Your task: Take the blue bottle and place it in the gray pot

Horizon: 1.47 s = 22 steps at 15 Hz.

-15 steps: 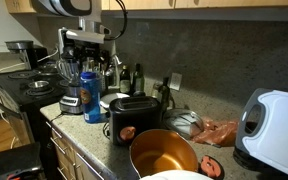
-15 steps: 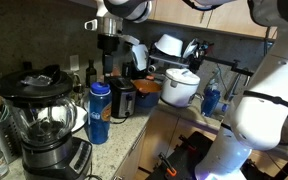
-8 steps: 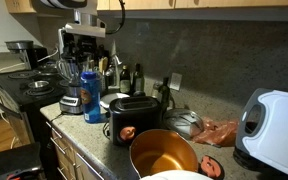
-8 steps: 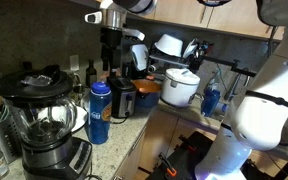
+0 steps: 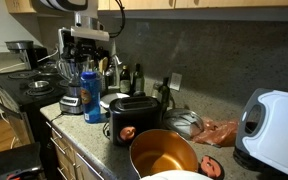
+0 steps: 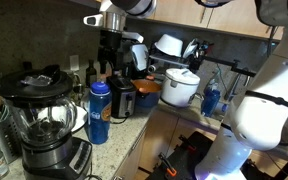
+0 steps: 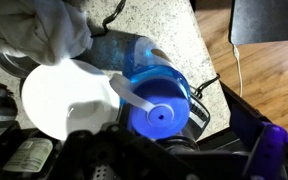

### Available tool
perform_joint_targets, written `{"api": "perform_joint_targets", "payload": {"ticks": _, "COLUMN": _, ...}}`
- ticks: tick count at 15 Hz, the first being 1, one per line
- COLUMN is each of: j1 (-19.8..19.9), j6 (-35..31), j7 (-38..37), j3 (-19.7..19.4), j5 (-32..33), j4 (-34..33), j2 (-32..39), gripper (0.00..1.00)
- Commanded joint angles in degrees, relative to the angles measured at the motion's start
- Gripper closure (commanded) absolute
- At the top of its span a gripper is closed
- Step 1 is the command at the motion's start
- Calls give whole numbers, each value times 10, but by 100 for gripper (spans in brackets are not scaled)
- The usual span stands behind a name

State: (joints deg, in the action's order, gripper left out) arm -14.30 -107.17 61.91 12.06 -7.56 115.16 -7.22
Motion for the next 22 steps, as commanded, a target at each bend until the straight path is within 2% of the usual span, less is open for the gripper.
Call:
{"api": "perform_joint_targets", "payload": {"ticks": 1, "j1": -3, "j6": -7, "j7": 38, "j3": -3, "j5": -12, "j4": 2, "j2": 8, "gripper": 0}}
{"api": "perform_joint_targets", "payload": {"ticks": 14, "j1": 0, "j6": -46, "j7": 74, "j3": 7, "j5": 4, "j4": -24, "j2": 71, "gripper": 0}}
{"api": "perform_joint_targets", "payload": {"ticks": 22, "j1": 1, "j6": -38, "j7": 84, "j3": 9, "j5": -10, "j4": -31, "j2": 79, "gripper": 0}}
